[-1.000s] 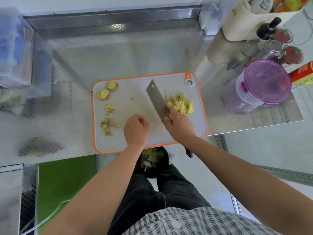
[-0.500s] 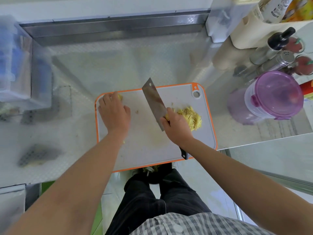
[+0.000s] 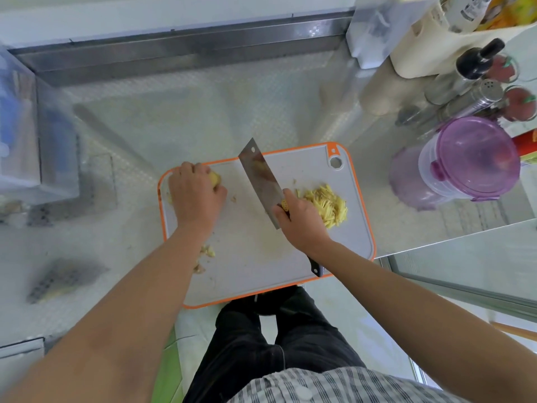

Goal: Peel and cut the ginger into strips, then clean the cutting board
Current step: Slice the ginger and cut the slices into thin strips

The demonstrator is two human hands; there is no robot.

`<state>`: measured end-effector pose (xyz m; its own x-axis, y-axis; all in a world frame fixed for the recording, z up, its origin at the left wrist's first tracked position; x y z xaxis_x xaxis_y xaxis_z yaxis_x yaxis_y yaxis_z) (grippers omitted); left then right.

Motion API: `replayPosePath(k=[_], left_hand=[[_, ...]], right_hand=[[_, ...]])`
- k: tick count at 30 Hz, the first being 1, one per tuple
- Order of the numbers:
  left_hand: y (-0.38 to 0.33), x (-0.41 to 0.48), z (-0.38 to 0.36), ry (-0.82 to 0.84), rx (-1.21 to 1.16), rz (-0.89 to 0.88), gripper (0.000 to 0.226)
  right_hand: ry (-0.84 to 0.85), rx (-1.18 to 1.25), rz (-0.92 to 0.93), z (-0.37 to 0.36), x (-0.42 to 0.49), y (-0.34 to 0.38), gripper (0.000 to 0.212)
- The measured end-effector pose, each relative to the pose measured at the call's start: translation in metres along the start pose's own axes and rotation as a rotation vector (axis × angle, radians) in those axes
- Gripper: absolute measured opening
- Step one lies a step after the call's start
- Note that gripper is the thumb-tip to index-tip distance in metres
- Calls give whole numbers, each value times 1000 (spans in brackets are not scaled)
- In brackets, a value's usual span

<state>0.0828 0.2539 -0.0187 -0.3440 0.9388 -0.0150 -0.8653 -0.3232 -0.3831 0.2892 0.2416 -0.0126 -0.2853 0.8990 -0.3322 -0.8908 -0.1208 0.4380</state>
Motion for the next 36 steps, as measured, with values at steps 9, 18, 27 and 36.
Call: replayPosePath(k=[9, 18, 27, 36], left_hand=[[-53, -82, -25, 89, -184, -326, 56], [-50, -127, -31, 121, -247, -230, 57], [-53, -133, -32, 137, -295, -157, 37], [-53, -143, -28, 65, -304, -245, 11]], right_hand=[[54, -124, 59, 1, -26, -7, 17], [76, -251, 90, -13, -67, -22, 15], [118, -307, 126, -17, -77, -18, 15], [115, -274, 131, -8, -76, -13, 10]])
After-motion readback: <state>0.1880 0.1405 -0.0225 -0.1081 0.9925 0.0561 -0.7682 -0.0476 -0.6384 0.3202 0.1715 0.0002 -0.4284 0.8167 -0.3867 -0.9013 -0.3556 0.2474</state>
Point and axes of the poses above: each hand's wrist, its own x-axis towards the middle knuckle, its own z-axis out of the back of the hand, y = z × x, the point moved 7 cm from there along x, towards the middle knuckle, and after that the axes turned 9 degrees about -x, right-handed, at the moved point
